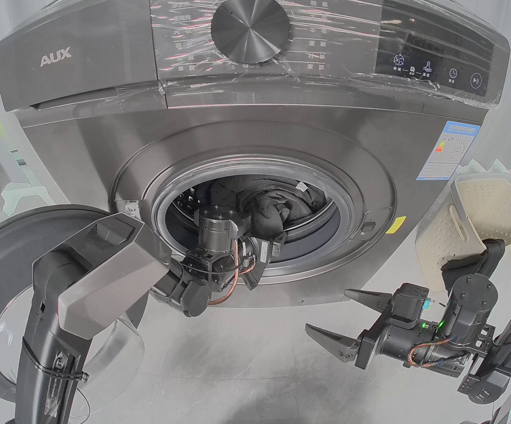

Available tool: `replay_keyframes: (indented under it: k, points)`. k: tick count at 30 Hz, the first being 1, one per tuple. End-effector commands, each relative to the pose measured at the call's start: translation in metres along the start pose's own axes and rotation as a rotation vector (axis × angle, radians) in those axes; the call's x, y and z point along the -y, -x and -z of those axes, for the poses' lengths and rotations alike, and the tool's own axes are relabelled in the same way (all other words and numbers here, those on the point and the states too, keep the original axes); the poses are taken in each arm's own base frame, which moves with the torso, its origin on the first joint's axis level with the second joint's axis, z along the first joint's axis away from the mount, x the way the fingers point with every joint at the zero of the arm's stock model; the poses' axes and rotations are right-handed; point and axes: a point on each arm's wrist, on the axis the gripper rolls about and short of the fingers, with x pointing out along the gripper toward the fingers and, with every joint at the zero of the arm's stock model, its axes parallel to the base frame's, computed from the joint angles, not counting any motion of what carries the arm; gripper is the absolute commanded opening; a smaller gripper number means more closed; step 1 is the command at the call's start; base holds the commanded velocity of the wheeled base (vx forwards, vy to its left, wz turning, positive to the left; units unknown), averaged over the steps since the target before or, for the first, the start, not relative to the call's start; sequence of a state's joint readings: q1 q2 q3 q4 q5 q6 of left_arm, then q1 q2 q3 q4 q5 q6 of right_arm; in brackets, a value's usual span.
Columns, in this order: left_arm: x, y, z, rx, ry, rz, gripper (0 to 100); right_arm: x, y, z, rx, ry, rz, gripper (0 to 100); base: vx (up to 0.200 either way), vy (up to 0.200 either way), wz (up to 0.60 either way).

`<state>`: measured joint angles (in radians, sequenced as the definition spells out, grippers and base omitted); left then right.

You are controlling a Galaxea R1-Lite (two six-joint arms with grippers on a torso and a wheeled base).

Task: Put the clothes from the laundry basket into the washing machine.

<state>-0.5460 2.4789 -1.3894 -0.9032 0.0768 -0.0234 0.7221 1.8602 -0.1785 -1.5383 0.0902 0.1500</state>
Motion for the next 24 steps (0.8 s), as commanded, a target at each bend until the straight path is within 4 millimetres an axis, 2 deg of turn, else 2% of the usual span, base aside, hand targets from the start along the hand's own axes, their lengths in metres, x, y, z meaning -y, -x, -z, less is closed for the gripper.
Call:
replay_keyframes:
  k: [1, 4, 7, 8, 13, 17, 22, 24]
  points:
    - [0.000, -0.001, 0.010, -0.025, -0.011, 0.006, 100, 0.000, 0.000, 0.000, -0.001, 0.000, -0.001, 100, 0.000, 0.000, 0.00]
    - [-0.004, -0.007, 0.021, -0.039, -0.029, -0.001, 100, 0.000, 0.000, 0.000, -0.001, 0.000, -0.001, 100, 0.000, 0.000, 0.00]
    - [-0.005, -0.008, 0.023, -0.044, -0.032, -0.003, 100, 0.000, 0.000, 0.000, 0.000, 0.000, -0.002, 100, 0.000, 0.000, 0.00]
    - [-0.005, -0.007, 0.027, -0.056, -0.033, -0.003, 0, 0.000, 0.000, 0.000, 0.002, 0.000, -0.001, 100, 0.000, 0.000, 0.00]
    - [-0.001, -0.008, 0.029, -0.059, -0.033, 0.004, 0, 0.000, -0.001, -0.001, 0.004, 0.000, -0.001, 100, 0.000, 0.000, 0.00]
    - [-0.002, -0.011, 0.018, -0.015, -0.023, -0.001, 0, 0.000, 0.000, -0.001, 0.007, 0.000, -0.002, 100, 0.000, 0.000, 0.00]
    - [-0.005, -0.021, -0.021, 0.139, 0.013, -0.027, 0, 0.000, -0.001, -0.001, 0.007, 0.000, -0.002, 100, 0.000, 0.000, 0.00]
    - [-0.006, -0.026, -0.043, 0.244, 0.045, -0.045, 0, 0.000, -0.001, -0.001, 0.007, 0.000, -0.002, 100, 0.000, 0.000, 0.00]
